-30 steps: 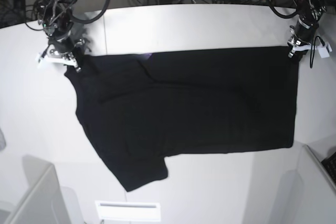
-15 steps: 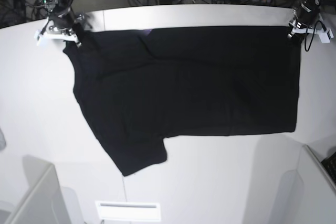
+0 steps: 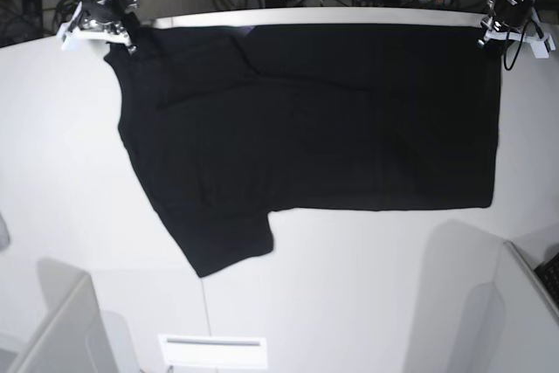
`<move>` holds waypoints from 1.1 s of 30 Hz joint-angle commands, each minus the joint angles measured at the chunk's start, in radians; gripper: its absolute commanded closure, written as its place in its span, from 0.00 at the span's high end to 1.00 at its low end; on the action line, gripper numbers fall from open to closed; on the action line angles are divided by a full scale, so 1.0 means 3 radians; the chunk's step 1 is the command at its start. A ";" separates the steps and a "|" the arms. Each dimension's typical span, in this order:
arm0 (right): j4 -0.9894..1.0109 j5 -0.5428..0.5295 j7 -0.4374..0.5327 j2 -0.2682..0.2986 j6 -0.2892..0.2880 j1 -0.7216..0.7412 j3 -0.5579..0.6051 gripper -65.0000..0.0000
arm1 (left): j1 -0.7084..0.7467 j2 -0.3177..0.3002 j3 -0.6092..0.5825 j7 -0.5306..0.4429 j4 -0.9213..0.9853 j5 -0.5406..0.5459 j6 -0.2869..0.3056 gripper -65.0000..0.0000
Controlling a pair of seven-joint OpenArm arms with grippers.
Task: Fold the T-shirt properly
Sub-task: 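Drag the held shoulder edge further back with both grippers, then release, then reach both grippers down to the shirt's hem corners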
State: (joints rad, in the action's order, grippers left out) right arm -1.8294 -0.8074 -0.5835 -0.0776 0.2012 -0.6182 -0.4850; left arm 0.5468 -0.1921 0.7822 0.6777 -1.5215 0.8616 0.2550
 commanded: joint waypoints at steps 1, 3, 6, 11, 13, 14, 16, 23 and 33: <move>-0.0083 -0.0007 0.0030 0.0006 -0.0003 -0.0054 -0.0017 0.00 | 0.0036 -0.0053 0.0034 -0.0011 -0.0050 0.0000 -0.0004 0.00; -0.0134 -0.0007 0.0030 0.0006 -0.0003 -0.0090 -0.0007 0.00 | 0.0036 -0.0053 0.0034 -0.0011 -0.0050 0.0000 -0.0004 0.00; -0.0185 -0.0007 0.0030 0.0000 -0.0003 -0.0105 -0.0007 0.00 | 0.0036 -0.0053 0.0024 -0.0011 -0.0050 0.0000 -0.0004 0.00; -0.0190 -0.0007 0.0030 0.0006 0.0002 -0.0105 -0.0017 0.00 | 0.0077 -0.0053 0.0019 -0.0011 -0.0050 0.0000 -0.0004 0.00; -0.0196 -0.0007 0.0030 0.0006 0.0007 -0.0105 -0.0022 0.00 | 0.0087 -0.0058 0.0019 -0.0011 -0.0071 0.0000 -0.0004 0.00; -0.0196 -0.0007 0.0030 0.0006 0.0007 -0.0105 -0.0027 0.00 | 0.0103 -0.0083 0.0019 -0.0011 -0.0097 0.0000 -0.0004 0.00; -0.0196 -0.0007 0.0030 0.0006 0.0007 -0.0111 -0.0027 0.06 | 0.0149 -0.0094 0.0029 -0.0011 -0.0132 0.0000 -0.0004 0.00; -0.0226 -0.0007 0.0055 0.0000 0.0007 -0.0151 -0.0038 0.51 | 0.0154 -0.0094 0.0065 -0.0011 -0.0168 0.0000 -0.0004 0.55; -0.0415 0.0019 0.0035 0.0174 0.0007 0.0176 -0.0334 0.48 | -0.0035 -0.0211 0.0551 -0.0016 -0.0460 -0.0005 -0.0004 0.81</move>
State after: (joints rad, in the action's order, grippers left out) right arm -1.9347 -0.8001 -0.5949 -0.0380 0.2100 -0.5690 -0.5789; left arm 0.5388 -0.2317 0.9375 0.6991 -1.6413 0.8436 0.2493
